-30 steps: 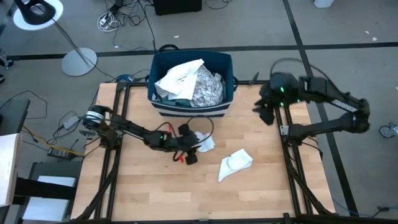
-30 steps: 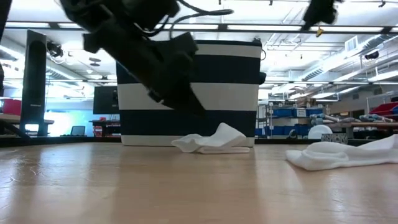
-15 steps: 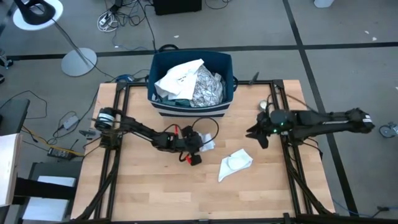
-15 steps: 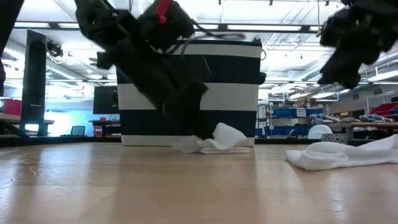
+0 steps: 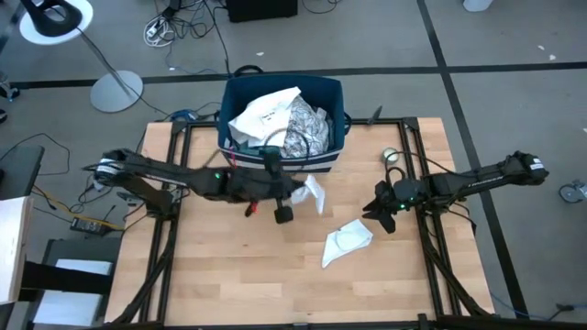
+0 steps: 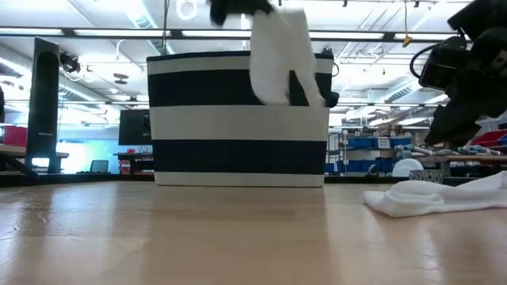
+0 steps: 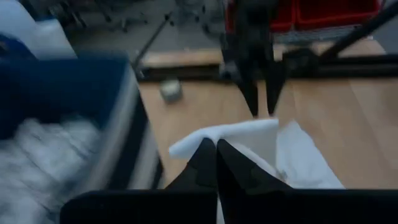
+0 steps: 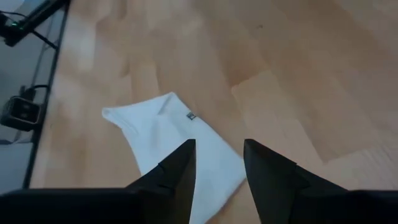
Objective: Sort clothes
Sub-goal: Put the white sock into the blue laundry organizer, then return to Home Position
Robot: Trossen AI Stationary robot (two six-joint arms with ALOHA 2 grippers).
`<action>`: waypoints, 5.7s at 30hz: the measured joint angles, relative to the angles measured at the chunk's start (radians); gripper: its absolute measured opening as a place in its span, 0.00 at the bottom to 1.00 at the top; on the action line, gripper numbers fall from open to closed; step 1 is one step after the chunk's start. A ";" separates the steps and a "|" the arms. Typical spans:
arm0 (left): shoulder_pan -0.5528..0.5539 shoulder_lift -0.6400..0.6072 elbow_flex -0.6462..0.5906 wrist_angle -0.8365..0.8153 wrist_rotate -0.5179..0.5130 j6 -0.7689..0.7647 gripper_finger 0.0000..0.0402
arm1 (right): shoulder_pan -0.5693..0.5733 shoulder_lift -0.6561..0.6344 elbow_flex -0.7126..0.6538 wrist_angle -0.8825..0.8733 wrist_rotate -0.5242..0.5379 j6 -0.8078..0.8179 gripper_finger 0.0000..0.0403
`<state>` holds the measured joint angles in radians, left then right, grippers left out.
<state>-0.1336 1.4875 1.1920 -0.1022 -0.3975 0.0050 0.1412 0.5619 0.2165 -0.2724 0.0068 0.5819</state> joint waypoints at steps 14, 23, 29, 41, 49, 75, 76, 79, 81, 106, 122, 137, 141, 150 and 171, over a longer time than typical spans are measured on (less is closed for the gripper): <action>0.256 -0.008 0.513 -0.164 -0.043 0.298 0.00 | 0.009 0.014 0.000 0.002 0.056 -0.023 0.32; 0.457 0.031 0.518 -0.319 -0.024 0.172 0.07 | 0.009 0.014 0.000 0.003 0.057 -0.026 0.32; 0.533 0.039 0.516 -0.447 0.221 0.025 0.19 | 0.009 0.014 0.000 0.007 0.056 -0.026 0.32; 0.398 -0.048 0.560 -0.599 0.259 -0.011 0.27 | 0.009 0.014 0.000 0.022 0.045 0.043 0.32; 0.103 -0.101 0.454 -0.685 0.145 -0.049 0.26 | 0.009 0.014 0.000 0.070 0.043 0.073 0.32; -0.078 -0.155 -0.397 0.255 0.137 -0.276 0.26 | 0.196 0.594 0.006 0.462 0.067 -0.330 0.31; -0.079 -0.155 -0.407 0.259 0.137 -0.281 0.26 | 0.203 0.627 0.013 0.464 0.074 -0.327 0.31; -0.085 -0.157 -0.453 0.303 0.128 -0.295 0.26 | 0.220 0.724 0.046 0.486 0.134 -0.332 0.29; -0.088 -0.183 -0.497 0.349 0.117 -0.295 0.26 | 0.227 0.779 0.083 0.489 0.159 -0.340 0.22; -0.089 -0.454 -0.836 0.532 0.081 -0.289 0.26 | -0.037 0.691 1.117 -0.009 0.389 -1.114 0.01; -0.089 -0.454 -0.834 0.529 0.081 -0.264 0.26 | -0.484 0.927 1.190 0.088 0.393 -0.696 0.14; -0.089 -0.454 -0.834 0.528 0.077 -0.186 0.26 | -0.386 0.719 1.191 -0.188 0.391 -0.635 0.47; -0.089 -0.454 -0.834 0.536 0.077 -0.196 0.26 | -0.311 0.609 1.191 -0.406 0.373 -0.543 0.47; -0.089 -0.454 -0.834 0.586 0.073 -0.190 0.26 | -0.202 0.486 1.191 -0.792 0.304 -0.401 0.47; -0.089 -0.454 -0.834 0.571 0.069 -0.192 0.26 | -0.049 0.134 0.514 -0.532 0.308 -0.174 0.47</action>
<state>-0.2226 1.0336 0.3584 0.4684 -0.3286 -0.1867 0.0925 0.6962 0.7309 -0.8045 0.3149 0.4084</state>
